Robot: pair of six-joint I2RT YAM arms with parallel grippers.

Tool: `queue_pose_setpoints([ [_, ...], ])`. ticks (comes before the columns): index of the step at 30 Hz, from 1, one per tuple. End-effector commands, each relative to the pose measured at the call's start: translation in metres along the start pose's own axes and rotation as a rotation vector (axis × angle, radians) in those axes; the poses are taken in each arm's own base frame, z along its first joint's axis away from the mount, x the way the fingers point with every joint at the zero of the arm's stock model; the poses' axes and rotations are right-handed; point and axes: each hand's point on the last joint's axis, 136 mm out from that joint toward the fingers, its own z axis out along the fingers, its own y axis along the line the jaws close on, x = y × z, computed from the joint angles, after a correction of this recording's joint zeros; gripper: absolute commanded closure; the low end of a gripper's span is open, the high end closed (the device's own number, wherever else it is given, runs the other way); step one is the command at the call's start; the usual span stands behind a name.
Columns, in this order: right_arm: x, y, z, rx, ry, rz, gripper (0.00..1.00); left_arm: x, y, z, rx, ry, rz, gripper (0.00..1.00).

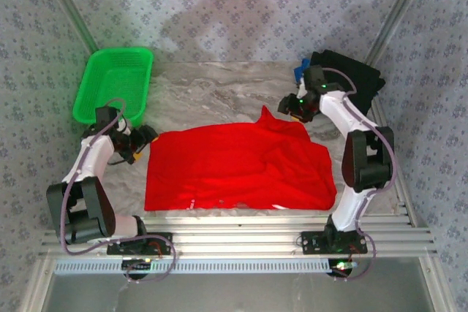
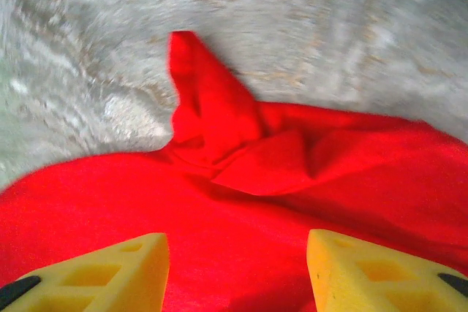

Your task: Fold and stack the t-shirts

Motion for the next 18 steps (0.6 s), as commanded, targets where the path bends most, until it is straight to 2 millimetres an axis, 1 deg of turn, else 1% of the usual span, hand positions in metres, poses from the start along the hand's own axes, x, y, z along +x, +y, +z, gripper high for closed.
queue_pose_setpoints([
  [1,0.017,-0.003,0.013,-0.099,0.126,0.23,0.46,-0.001,-0.008,-0.005,0.038,-0.013,0.016,0.19],
  [7,0.027,-0.007,0.033,-0.132,0.204,0.358,0.49,-0.001,-0.008,-0.004,0.033,-0.013,0.014,0.19],
  [11,0.019,-0.01,0.041,-0.145,0.197,0.392,0.51,-0.001,-0.007,-0.003,0.031,-0.013,0.015,0.19],
  [18,0.018,-0.018,0.059,-0.132,0.213,0.431,0.52,0.003,-0.003,0.0,0.021,-0.005,0.011,0.19],
])
